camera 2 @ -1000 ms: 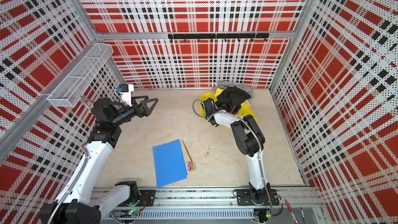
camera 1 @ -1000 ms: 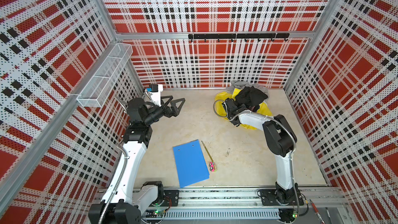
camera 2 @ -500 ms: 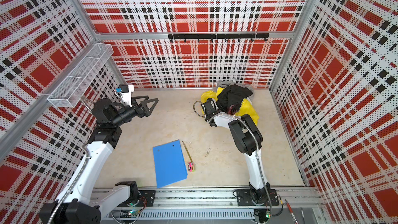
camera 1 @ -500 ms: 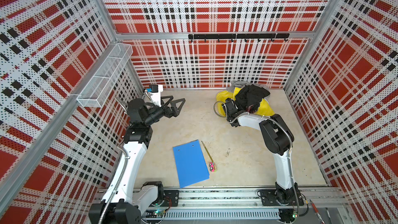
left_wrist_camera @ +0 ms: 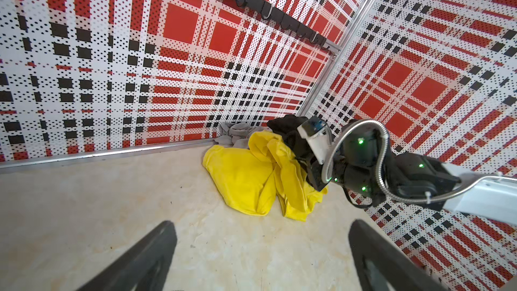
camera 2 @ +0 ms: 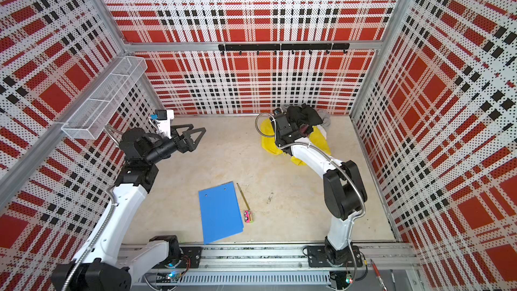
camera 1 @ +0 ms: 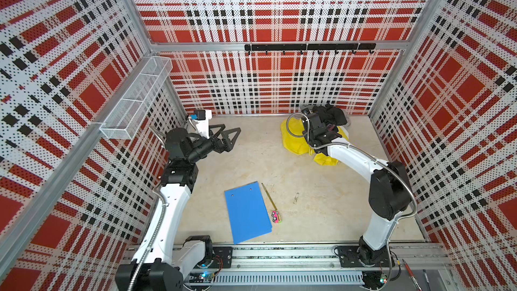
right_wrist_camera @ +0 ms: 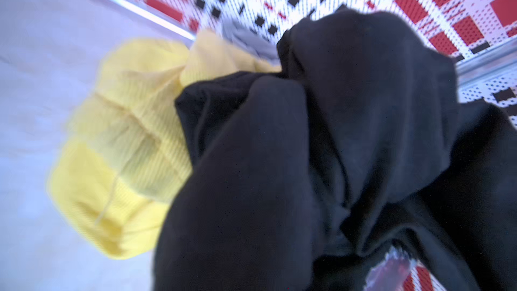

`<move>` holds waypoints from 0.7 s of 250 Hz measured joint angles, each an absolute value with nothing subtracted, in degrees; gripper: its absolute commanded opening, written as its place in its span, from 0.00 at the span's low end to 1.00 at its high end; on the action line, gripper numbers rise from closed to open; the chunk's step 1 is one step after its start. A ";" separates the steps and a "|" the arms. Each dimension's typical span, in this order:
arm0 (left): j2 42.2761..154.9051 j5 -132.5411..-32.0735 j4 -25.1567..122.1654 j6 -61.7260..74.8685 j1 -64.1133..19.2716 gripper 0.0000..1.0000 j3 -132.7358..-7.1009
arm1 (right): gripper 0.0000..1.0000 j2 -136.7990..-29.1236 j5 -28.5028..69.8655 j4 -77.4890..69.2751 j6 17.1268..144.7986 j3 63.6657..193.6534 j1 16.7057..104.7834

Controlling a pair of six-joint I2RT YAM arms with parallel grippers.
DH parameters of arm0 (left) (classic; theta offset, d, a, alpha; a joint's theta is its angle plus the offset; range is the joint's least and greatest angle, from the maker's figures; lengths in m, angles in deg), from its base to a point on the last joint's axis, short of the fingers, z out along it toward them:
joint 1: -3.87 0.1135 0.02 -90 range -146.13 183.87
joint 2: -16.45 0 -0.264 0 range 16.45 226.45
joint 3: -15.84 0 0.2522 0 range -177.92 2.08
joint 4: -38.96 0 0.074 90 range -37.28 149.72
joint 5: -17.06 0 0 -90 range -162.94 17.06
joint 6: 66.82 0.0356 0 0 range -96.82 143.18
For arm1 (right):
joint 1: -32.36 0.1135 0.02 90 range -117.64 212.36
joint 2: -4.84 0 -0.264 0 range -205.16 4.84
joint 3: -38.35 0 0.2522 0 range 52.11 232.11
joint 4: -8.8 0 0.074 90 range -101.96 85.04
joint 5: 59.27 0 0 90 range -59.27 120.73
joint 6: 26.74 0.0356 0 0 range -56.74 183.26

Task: Pick out a specific cloth from the pile
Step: 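Grasp the black shirt with the right gripper and lift it off the pile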

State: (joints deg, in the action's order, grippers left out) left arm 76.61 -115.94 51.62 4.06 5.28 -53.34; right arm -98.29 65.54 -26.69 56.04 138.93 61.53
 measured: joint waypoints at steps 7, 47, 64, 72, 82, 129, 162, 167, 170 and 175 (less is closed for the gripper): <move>76.63 -115.98 51.58 4.06 5.23 0.99 -53.34 | 0.00 -97.88 64.10 -27.50 56.74 140.14 61.49; 76.74 -116.05 51.47 4.04 4.56 0.99 -53.34 | 0.00 -96.67 53.98 -32.18 60.91 145.67 59.63; 76.76 -116.05 51.45 4.06 4.38 0.99 -53.34 | 0.00 -96.26 48.89 -33.47 62.99 147.35 57.99; 76.76 -116.05 51.45 4.06 4.29 0.99 -53.34 | 0.00 -96.04 46.46 -33.95 64.00 147.98 57.03; 76.81 -116.05 51.42 4.04 4.23 0.99 -53.34 | 0.00 -95.67 43.05 -34.34 65.48 148.51 55.45; 76.87 -116.05 51.42 4.04 4.12 0.99 -53.34 | 0.00 -93.55 22.55 -31.42 74.84 147.79 44.87; 76.92 -116.05 51.42 4.04 4.10 0.99 -53.34 | 0.00 -91.87 9.67 -22.87 82.81 142.17 37.55; 76.94 -116.07 51.42 4.06 4.08 0.99 -53.34 | 0.00 -91.87 8.25 -21.71 83.64 141.40 36.79; 76.96 -116.05 51.42 4.06 4.10 0.99 -53.34 | 0.00 -91.87 7.62 -21.14 84.10 140.99 36.46; 76.96 -116.07 51.42 4.04 4.08 0.99 -53.34 | 0.00 -91.89 6.44 -20.11 84.96 140.24 35.94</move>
